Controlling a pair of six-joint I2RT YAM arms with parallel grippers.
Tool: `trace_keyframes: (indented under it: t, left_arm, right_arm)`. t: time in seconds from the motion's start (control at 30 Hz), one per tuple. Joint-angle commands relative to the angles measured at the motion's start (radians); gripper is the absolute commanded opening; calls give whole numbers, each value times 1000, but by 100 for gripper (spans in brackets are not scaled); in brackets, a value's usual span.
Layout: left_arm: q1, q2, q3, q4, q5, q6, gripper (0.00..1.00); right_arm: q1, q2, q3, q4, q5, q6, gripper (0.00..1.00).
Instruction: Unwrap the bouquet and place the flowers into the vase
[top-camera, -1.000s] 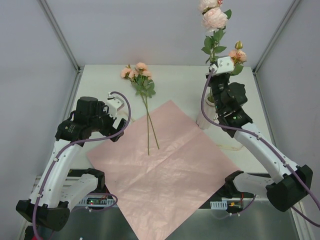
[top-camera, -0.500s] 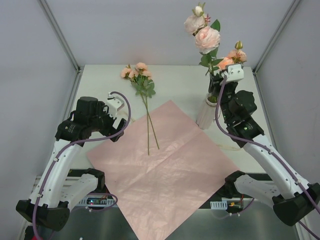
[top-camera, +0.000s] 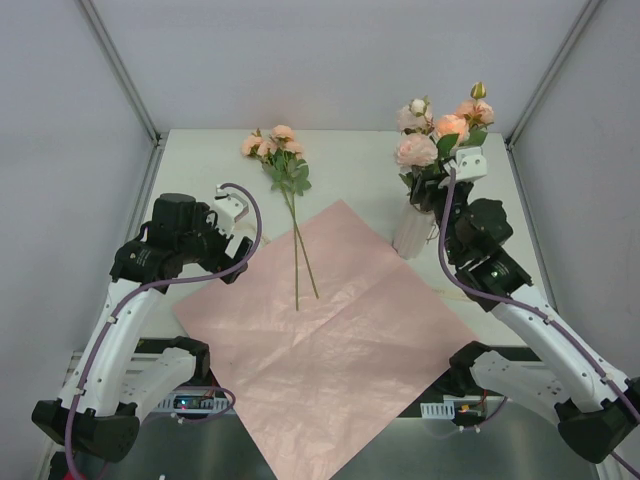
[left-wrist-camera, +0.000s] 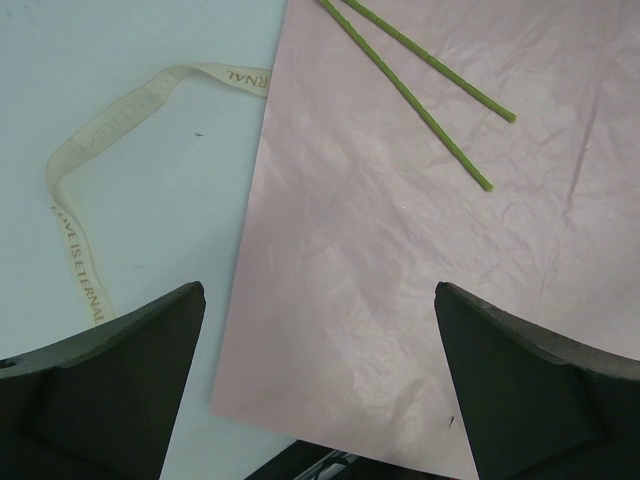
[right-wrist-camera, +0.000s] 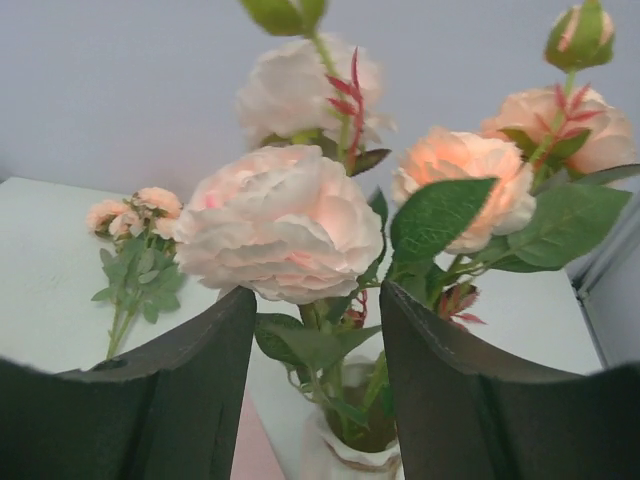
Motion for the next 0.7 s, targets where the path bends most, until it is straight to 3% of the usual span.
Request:
trace_keyframes:
  t: [0.0, 0.17, 0.23, 0.37, 0.53, 0.67]
  left_arm:
    - [6, -22, 23, 12, -8, 4, 99]
    - [6, -7, 39, 12, -14, -22, 99]
    - [6, -1, 47, 12, -22, -32, 99]
    - [6, 22, 62, 15, -45, -54, 99]
    - [6, 28, 69, 18, -51, -62, 99]
    - [8, 25, 70, 17, -54, -49, 99]
  right_arm:
    - [119, -17, 22, 28, 27, -31, 58]
    - [292, 66, 79, 16, 107, -103, 78]
    - [376, 121, 135, -15, 141, -114, 82]
    - [493, 345, 241, -126, 181, -77, 99]
    - [514, 717, 510, -416, 114, 108, 96]
    - [508, 967, 725, -626, 44, 124, 96]
